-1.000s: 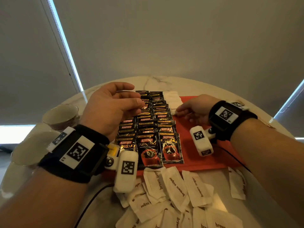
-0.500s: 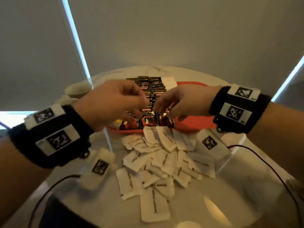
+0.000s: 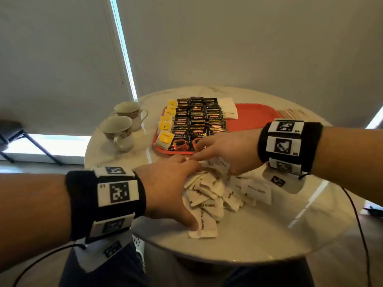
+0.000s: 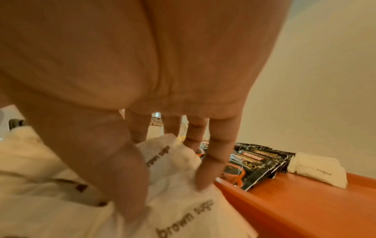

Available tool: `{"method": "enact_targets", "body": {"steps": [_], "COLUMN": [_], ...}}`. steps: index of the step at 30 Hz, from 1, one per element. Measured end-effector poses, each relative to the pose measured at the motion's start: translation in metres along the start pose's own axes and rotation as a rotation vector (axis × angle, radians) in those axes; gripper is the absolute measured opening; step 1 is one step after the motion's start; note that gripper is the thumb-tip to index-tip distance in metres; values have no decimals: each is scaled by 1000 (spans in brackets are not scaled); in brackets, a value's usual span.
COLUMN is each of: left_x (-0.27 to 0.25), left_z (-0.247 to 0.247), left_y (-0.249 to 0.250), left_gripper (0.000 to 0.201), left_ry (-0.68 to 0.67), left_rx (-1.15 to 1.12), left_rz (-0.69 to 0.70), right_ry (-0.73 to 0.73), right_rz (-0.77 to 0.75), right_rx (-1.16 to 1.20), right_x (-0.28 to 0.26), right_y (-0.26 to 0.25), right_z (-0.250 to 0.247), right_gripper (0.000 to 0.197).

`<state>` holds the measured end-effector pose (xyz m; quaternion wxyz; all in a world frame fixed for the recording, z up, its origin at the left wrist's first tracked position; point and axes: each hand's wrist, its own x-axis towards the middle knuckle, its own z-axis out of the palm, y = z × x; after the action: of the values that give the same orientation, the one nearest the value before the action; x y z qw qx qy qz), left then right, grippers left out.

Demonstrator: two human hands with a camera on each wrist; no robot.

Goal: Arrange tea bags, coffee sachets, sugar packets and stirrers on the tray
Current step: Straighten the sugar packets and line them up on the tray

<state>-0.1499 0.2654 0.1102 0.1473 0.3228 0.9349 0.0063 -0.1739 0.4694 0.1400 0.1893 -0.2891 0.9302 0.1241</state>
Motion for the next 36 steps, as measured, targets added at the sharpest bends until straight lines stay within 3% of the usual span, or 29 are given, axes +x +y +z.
{"method": "enact_targets", "body": {"steps": [5, 8, 12, 15, 20, 26, 30, 34, 36], "left_x": [11, 19, 23, 19, 11, 39, 68, 102, 117], "left_z": [-2, -2, -12, -27, -61, -69, -73, -78, -84], "left_y": [-3, -8, -13, -18, -43, -56, -38, -24, -23], "left_gripper": [57, 38, 22, 16, 20, 23, 11, 27, 33], "left_ry": [125, 161, 188, 230, 301, 356, 376, 371, 387], "left_rx": [-9, -11, -82, -158, -445, -1123, -1462, -1629, -1723], "left_rz": [18, -2, 4, -16, -90, -150, -91, 15, 5], "right_ry": [21, 47, 124, 251, 514, 676, 779, 887, 901], "right_rz": [55, 123, 181, 223, 178, -194, -278, -151, -92], "right_rx": [123, 248, 308, 443, 1018, 1824, 1961, 1993, 1992], "right_x": [6, 7, 6, -2, -12, 8, 29, 44, 49], "right_y": [8, 18, 26, 32, 43, 52, 51, 63, 69], "right_z": [5, 7, 11, 3, -8, -12, -20, -18, -16], "right_gripper": [59, 36, 24, 22, 25, 25, 25, 34, 36]}}
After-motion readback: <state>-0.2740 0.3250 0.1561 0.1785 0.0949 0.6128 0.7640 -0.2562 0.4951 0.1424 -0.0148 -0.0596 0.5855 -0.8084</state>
